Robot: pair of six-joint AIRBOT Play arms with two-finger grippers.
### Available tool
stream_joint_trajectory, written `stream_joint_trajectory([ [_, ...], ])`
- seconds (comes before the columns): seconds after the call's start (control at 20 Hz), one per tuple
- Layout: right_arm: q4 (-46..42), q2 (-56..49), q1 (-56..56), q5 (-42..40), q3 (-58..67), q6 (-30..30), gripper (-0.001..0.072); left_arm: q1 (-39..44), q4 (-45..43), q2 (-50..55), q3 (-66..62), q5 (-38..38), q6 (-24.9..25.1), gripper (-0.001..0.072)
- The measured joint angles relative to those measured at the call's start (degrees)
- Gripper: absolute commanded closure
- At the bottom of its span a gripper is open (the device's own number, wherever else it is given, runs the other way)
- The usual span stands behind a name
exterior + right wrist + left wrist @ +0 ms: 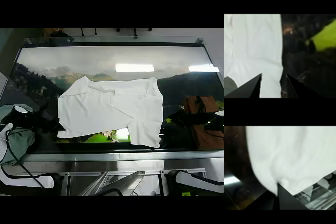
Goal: Fold the shirts.
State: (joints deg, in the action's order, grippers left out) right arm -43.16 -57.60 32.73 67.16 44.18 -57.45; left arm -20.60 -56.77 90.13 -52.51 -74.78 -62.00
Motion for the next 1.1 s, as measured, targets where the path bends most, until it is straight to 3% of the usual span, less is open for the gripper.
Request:
stream_joint_trajectory([
  [0.4,0.55,-8.61,-4.07,-1.84,0.04,-0.72,0.0312,0.37,0.74,0.85,-3.23,-4.5,0.57,0.0695],
  [0.5,3.17,-10.45,-6.12,-4.5,0.2,1.22,0.0378,0.37,0.9,0.87,-3.39,-4.48,0.57,0.0696],
  [0.6,5.18,-11.98,-7.96,-7.04,0.72,3.43,0.0648,0.37,0.92,0.87,-3.48,-4.46,0.55,0.0697],
  [0.65,6.21,-12.55,-8.66,-7.52,1.25,4.55,0.0685,0.37,1.27,0.87,-3.54,-4.35,0.52,0.0698],
  [0.8,7.52,-11.54,-10.12,-7.93,5.11,7.67,0.0686,0.35,3.67,-0.55,-4.83,-5.05,0.61,0.0701],
  [0.9,12.81,-6.99,-10.12,-4.2,10.8,9.11,0.0686,0.37,7.78,-3.8,-8.57,-7.63,1.09,0.0701],
  [1.1,21.2,6.67,-7.72,-2.01,26.51,11.28,0.0686,0.37,24.9,-13.2,-23.56,-13.97,1.05,0.07],
])
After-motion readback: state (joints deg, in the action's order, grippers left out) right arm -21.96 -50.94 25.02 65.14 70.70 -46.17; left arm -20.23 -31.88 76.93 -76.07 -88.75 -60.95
